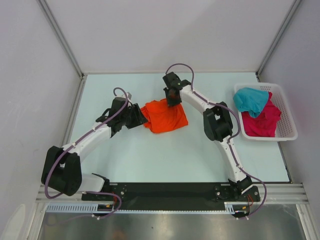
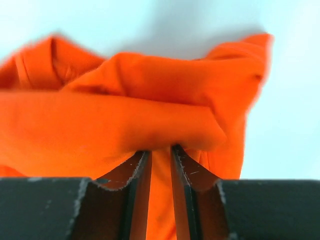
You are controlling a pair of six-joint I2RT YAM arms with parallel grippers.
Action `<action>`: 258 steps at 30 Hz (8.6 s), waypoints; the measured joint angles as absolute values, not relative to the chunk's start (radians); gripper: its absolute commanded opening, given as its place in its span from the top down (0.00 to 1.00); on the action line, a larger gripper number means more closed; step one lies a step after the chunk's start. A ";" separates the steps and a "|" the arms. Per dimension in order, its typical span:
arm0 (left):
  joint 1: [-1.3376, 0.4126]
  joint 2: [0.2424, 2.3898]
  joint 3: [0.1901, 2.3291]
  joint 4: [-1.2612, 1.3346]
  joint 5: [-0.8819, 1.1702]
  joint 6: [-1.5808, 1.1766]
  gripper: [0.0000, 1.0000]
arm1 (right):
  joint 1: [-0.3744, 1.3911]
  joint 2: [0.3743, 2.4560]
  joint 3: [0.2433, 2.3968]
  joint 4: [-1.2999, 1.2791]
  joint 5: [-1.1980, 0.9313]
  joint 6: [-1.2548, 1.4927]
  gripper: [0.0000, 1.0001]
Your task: Fold and stack the t-shirts
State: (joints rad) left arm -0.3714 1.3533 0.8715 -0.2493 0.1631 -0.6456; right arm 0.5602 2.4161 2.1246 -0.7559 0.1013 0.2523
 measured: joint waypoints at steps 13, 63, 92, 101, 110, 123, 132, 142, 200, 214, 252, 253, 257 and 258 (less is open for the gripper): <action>-0.408 1.346 0.798 -0.249 0.151 -0.646 0.46 | 0.555 2.450 2.255 -0.789 0.101 0.243 0.73; -0.417 1.271 0.766 -0.339 0.053 -0.601 0.45 | 0.485 2.584 2.445 -0.796 0.036 0.257 0.71; -0.417 1.575 0.729 0.063 0.200 -0.788 0.00 | 0.564 1.661 1.599 -0.669 0.118 0.258 0.69; -0.419 1.722 0.724 0.375 0.276 -0.985 0.11 | 0.620 1.640 1.509 -0.689 0.126 0.270 0.70; -0.412 1.906 0.775 0.522 0.356 -1.119 1.00 | 0.622 1.626 1.509 -0.707 0.141 0.273 0.70; -0.082 1.867 0.863 0.256 0.398 -1.085 1.00 | 0.646 1.495 1.511 -0.767 0.151 0.288 0.70; 0.336 1.673 0.792 0.096 0.352 -1.004 1.00 | 0.692 1.485 1.499 -0.769 0.144 0.303 0.70; 0.537 1.349 0.613 -0.025 0.252 -0.967 1.00 | 0.706 1.485 1.496 -0.770 0.141 0.310 0.71; 0.696 1.475 0.677 -0.125 0.543 -0.828 0.02 | 0.771 1.536 1.487 -0.750 0.071 0.385 0.73; 0.642 1.493 0.714 -0.082 0.584 -0.786 0.00 | 0.775 1.596 1.517 -0.766 0.074 0.384 0.74; 0.137 1.791 1.129 -0.637 -0.072 -0.446 0.00 | 0.670 1.452 1.372 -0.713 0.024 0.339 0.73; 0.145 1.790 1.127 -0.632 -0.073 -0.453 0.00 | 0.666 1.443 1.369 -0.713 0.021 0.338 0.73; 0.182 1.772 1.108 -0.601 -0.050 -0.485 0.00 | 0.654 1.415 1.361 -0.711 0.018 0.338 0.73; 0.197 1.766 1.102 -0.592 -0.045 -0.495 0.00 | 0.653 1.412 1.359 -0.711 0.018 0.337 0.73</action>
